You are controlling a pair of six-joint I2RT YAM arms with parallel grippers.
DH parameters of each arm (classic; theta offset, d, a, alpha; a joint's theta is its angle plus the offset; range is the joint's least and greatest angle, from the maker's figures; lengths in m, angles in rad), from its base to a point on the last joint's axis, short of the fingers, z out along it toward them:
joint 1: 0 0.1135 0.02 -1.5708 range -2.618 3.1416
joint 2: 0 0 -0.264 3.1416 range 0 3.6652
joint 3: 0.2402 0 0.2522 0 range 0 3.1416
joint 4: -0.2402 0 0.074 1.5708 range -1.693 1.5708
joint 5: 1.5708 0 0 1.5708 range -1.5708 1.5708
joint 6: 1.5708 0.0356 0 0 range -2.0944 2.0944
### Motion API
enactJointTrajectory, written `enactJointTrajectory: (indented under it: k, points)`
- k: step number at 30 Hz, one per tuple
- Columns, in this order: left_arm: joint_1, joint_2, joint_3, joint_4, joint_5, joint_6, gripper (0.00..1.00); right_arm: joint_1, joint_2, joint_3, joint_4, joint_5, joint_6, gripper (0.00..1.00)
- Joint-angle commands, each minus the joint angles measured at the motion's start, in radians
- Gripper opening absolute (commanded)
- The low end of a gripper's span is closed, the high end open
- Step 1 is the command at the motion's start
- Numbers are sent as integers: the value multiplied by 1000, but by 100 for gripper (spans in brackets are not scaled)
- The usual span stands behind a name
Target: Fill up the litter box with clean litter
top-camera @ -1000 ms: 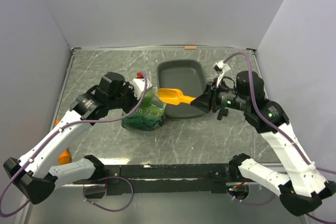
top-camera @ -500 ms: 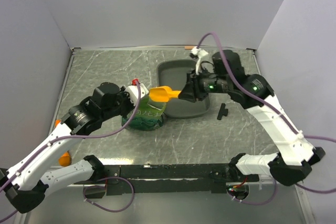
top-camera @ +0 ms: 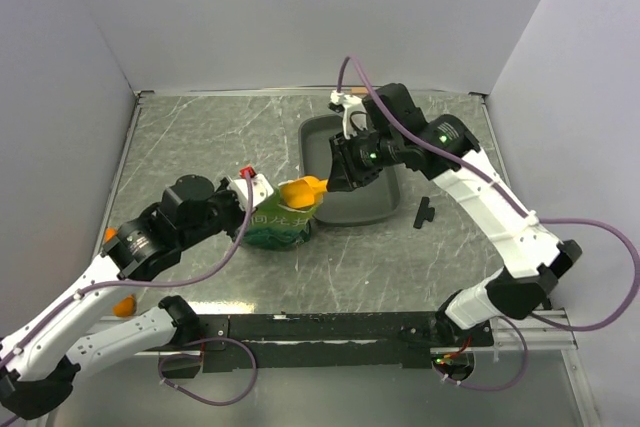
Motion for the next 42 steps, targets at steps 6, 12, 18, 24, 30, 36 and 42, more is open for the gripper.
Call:
enactJointTrajectory:
  k: [6, 12, 18, 24, 30, 36, 42]
  points:
    - [-252, -19, -37, 37, -184, 3, 1, 33, 110, 42, -79, -20, 7, 0]
    - [-374, -63, -63, 6, -348, 47, 1, 59, 165, 68, -79, 30, 82, 0]
    - [-372, -135, -155, 50, -410, 40, 1, 66, 211, 5, -24, 73, 115, 0]
    - [-372, -169, -213, 112, -463, 6, 1, 53, 237, -101, 123, 74, 154, 0]
    - [-372, -164, -250, 214, -505, -2, 1, -19, 217, -265, 301, -38, 207, 0]
    - [-372, -123, -310, 333, -494, 17, 1, -84, 180, -441, 467, -156, 233, 0]
    - [-374, -8, -302, 426, -411, -2, 1, -131, 116, -661, 678, -293, 282, 0]
